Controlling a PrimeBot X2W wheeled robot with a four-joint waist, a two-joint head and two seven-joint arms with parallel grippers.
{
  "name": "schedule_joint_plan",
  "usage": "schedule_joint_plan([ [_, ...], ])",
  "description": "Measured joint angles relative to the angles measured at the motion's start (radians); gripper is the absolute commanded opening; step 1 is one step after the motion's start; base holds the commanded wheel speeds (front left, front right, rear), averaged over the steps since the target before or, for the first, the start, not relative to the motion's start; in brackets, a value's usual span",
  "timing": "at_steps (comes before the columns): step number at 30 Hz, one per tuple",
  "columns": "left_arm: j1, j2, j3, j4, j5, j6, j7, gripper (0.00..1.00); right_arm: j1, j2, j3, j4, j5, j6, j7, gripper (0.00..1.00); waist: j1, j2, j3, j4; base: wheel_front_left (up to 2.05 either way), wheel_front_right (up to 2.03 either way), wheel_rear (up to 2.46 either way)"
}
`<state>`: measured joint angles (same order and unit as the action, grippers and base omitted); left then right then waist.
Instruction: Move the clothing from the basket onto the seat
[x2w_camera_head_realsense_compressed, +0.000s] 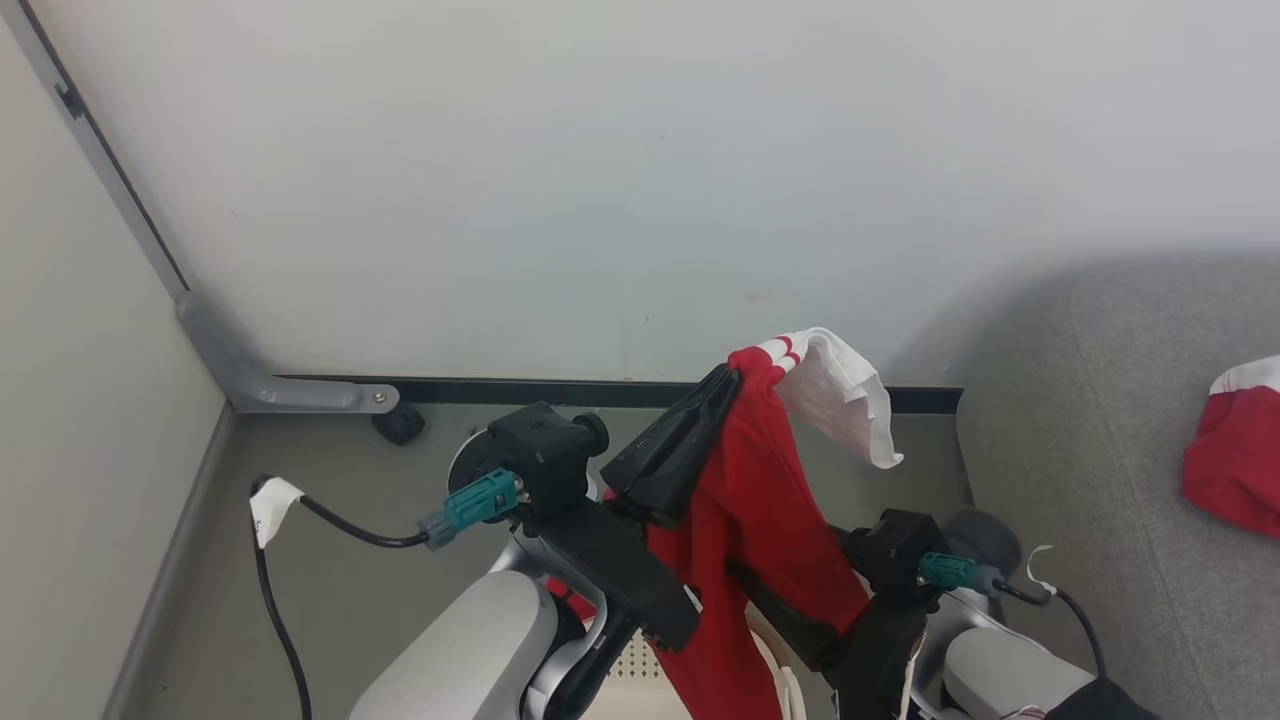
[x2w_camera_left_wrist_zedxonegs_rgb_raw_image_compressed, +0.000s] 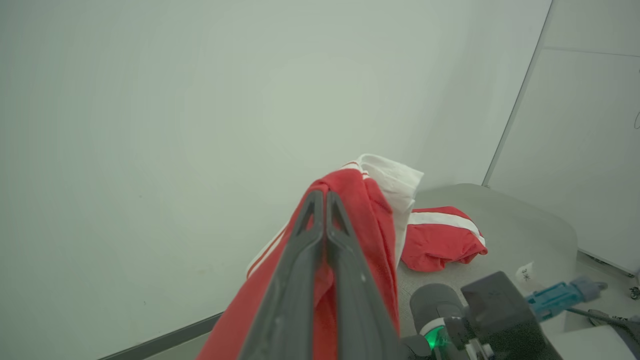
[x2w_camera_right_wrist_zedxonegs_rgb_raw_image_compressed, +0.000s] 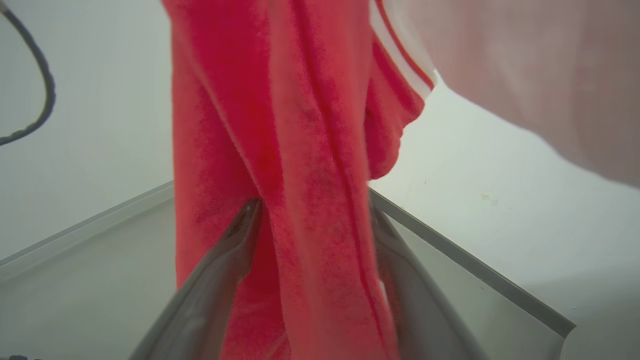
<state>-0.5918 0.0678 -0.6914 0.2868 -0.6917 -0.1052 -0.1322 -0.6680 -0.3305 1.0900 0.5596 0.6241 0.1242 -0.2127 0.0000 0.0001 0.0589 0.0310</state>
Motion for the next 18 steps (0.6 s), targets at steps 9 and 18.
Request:
schedule_joint_plan([
  [9, 0.006, 0.002, -0.002, -0.03, 0.0, 0.014, 0.017, 0.0, -0.023, 0.021, 0.075, 0.073, 0.074, 0.0, -0.012, 0.0, 0.0, 0.0, 0.003, 0.004, 0.0, 0.0, 0.0],
  [18, 0.028, 0.032, 0.033, -0.002, -0.004, 0.048, 0.026, 0.0, -0.023, 0.008, 0.05, 0.091, 0.146, 0.0, -0.028, 0.0, 0.0, 0.0, 0.0, -0.01, 0.0, 0.0, 0.0],
])
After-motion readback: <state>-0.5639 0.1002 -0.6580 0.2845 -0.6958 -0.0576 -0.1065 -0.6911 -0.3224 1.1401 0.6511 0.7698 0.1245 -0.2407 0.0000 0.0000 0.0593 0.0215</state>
